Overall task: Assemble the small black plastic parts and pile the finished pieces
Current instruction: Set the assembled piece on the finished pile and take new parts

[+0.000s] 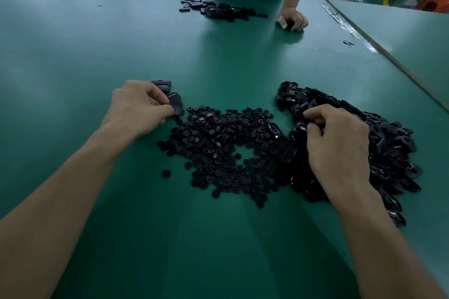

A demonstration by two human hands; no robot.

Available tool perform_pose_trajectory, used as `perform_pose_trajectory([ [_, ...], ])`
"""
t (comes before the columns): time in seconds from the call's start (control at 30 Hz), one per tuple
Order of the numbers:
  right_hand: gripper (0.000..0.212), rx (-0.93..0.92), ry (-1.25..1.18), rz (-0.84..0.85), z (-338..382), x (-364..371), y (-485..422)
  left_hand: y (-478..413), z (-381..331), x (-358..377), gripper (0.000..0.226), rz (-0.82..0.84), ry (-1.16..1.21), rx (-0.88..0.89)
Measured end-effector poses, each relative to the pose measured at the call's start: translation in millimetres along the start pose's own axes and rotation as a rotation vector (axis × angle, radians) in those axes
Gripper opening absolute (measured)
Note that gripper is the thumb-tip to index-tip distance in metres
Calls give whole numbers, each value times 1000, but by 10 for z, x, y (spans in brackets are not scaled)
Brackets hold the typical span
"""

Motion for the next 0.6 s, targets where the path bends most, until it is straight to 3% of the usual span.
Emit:
perform_pose_trajectory([
  [0.23, 28, -23, -135, 16, 107, 46, 51, 37, -15, -24, 25, -112, -146, 46],
  [0.6, 15, 74, -553, 118, 311, 186, 122, 105, -101, -27, 11, -210, -167, 154],
])
Point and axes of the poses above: each hand's wrist, its own y-axis away from the middle knuckle, its own x-axis out of the palm, z = x × y, the point moved 1 cm from there along -y, towards the middle knuckle, and after that the axes turned 12 degrees about -y, right-handed, at the moved point
